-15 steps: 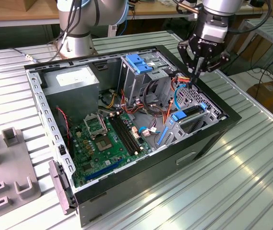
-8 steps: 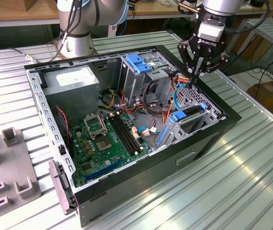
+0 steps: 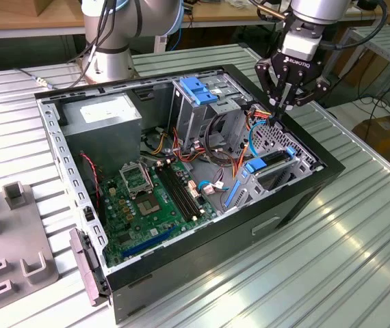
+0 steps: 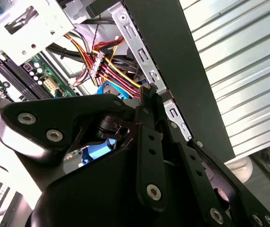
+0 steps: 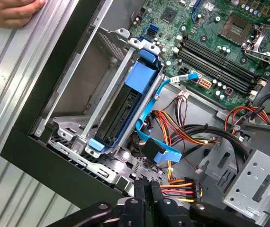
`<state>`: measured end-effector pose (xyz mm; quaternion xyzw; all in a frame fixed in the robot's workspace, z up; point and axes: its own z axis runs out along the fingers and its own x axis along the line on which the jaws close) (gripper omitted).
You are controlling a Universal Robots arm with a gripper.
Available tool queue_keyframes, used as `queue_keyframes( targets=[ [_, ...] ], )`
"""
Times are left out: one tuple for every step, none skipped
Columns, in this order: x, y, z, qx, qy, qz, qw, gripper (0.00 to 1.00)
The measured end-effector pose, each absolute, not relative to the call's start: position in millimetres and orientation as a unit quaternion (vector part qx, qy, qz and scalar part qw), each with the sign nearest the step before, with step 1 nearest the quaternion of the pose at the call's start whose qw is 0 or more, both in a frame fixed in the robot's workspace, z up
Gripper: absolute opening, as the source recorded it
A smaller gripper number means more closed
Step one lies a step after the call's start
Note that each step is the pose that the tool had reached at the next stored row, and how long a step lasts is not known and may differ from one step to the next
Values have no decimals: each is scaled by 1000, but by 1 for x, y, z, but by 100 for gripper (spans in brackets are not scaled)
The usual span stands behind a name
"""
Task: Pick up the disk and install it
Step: 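Insert the first disk wire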
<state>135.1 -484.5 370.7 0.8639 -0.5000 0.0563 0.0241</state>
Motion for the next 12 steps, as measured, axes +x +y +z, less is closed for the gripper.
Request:
queue_keyframes(
  targets=[
    [135,-484,371,864,-500,56,24,17],
    [135,-485,371,864,-500,56,24,17],
    [135,-485,371,864,-500,56,24,17],
    [135,-485,371,864,-500,56,24,17],
    [135,-485,371,864,-500,56,24,17],
    [135,-485,371,864,-500,56,24,17],
    [135,-485,371,864,-500,56,24,17],
    [135,-487,371,864,-500,56,24,17],
    [135,-488,371,864,-500,56,24,17],
    [135,-489,371,864,-500,56,24,17],
    [135,-489,371,864,-500,56,24,17],
    [135,-489,370,863,-502,56,24,17]
  ],
)
